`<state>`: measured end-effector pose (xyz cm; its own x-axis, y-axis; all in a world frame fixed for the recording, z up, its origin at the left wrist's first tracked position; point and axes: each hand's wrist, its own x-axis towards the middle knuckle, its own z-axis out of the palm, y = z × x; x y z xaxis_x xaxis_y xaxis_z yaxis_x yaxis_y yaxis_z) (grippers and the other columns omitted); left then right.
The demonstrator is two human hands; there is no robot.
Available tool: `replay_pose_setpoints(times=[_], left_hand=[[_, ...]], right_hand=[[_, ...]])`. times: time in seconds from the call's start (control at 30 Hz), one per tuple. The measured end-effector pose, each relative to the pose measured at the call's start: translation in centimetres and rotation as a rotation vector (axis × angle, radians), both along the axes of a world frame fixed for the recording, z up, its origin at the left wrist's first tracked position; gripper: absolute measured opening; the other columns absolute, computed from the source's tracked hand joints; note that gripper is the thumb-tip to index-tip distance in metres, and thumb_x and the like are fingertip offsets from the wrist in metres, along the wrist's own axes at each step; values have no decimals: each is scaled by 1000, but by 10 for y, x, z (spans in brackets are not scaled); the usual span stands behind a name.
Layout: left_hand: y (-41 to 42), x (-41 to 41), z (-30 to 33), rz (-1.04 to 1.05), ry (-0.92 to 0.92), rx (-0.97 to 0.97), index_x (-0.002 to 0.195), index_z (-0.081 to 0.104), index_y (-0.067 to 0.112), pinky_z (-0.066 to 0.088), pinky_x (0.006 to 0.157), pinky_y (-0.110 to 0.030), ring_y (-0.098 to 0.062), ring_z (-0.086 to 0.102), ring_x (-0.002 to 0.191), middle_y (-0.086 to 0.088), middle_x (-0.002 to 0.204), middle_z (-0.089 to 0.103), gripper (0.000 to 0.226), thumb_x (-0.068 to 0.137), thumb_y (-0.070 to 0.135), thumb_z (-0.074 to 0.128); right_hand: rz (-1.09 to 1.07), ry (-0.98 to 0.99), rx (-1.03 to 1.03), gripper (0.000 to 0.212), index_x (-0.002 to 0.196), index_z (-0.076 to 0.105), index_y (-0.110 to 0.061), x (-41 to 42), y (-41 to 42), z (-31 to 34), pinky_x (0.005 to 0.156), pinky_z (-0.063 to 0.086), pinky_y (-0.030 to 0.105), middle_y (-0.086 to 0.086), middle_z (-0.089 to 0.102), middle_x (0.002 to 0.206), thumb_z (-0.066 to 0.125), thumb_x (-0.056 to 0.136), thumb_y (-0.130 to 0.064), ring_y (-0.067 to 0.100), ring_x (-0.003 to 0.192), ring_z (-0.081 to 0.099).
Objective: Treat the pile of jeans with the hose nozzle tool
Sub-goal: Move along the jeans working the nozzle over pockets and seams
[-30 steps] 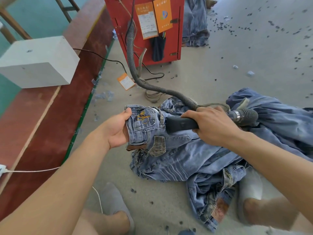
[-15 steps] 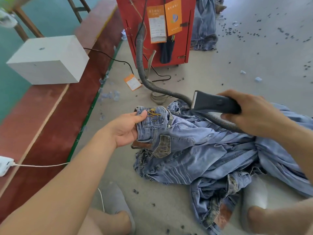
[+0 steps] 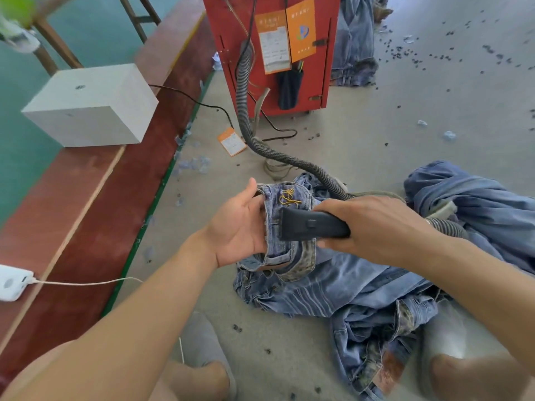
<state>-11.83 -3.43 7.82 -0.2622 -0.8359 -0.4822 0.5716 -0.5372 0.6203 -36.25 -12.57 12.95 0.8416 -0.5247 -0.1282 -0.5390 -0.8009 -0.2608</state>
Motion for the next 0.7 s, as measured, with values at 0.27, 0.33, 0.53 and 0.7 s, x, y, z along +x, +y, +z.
replay_pose_setpoints(times=[0.27,0.33,0.53,0.7], left_hand=[[0,-10,4,147,-274,-10,140,59,5,35,111,-66,-36,50,113,-25,129,58,41,106,27,51],[2,-11,3,191,-330,-9,139,57,0,40,108,-67,-38,54,112,-28,129,60,36,106,12,48],[10,-21,5,7,-304,-134,136,63,5,52,98,-55,-31,64,111,-17,125,68,37,105,-2,43],[12,-31,4,17,-433,-186,126,68,13,40,110,-58,-26,65,112,-10,120,73,43,102,-13,43]], right_hand=[[-192,-123,53,33,108,59,-46,-11,-14,19,60,53,34,-22,62,72,58,83,-67,-1,64,58],[-242,-121,82,28,101,62,-43,-17,-20,23,64,55,37,-20,64,71,64,83,-63,2,64,61],[-181,-108,98,28,99,64,-38,-6,-13,29,65,56,38,-18,65,72,64,82,-61,3,65,60],[-242,-211,91,19,88,61,-41,-5,-17,30,58,48,33,-15,63,68,67,84,-58,3,62,58]])
